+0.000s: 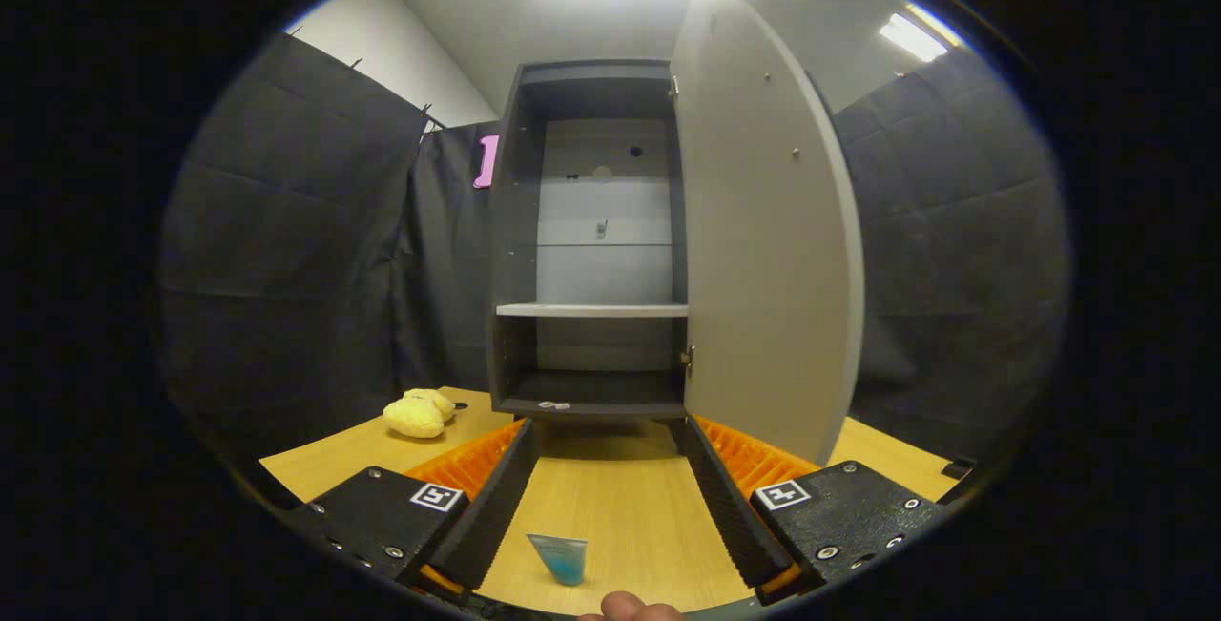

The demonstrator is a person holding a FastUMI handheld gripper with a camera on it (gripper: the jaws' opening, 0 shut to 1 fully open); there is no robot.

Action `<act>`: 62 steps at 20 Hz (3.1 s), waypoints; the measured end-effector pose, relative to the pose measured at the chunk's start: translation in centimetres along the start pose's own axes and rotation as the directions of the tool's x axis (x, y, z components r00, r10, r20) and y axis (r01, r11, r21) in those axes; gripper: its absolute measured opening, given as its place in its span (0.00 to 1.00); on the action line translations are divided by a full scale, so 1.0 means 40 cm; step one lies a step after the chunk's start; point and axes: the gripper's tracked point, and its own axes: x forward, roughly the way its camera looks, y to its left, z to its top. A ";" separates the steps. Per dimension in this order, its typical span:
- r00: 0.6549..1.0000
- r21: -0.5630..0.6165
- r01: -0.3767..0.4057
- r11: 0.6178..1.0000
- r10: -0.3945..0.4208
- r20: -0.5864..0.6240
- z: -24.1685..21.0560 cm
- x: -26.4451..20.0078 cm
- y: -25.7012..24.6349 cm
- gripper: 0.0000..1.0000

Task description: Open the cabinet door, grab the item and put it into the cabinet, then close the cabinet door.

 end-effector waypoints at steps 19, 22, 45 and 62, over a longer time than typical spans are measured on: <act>0.967 -0.070 -0.010 0.997 -0.009 -0.255 -0.525 0.067 0.073 0.73; 0.967 -0.108 -0.056 0.993 0.027 -0.255 -0.528 0.085 0.075 0.45; 0.970 -0.058 0.000 0.998 -0.014 -0.244 0.133 0.260 0.053 0.44; 0.996 -0.111 0.007 0.994 -0.017 -0.088 0.468 0.975 0.045 0.44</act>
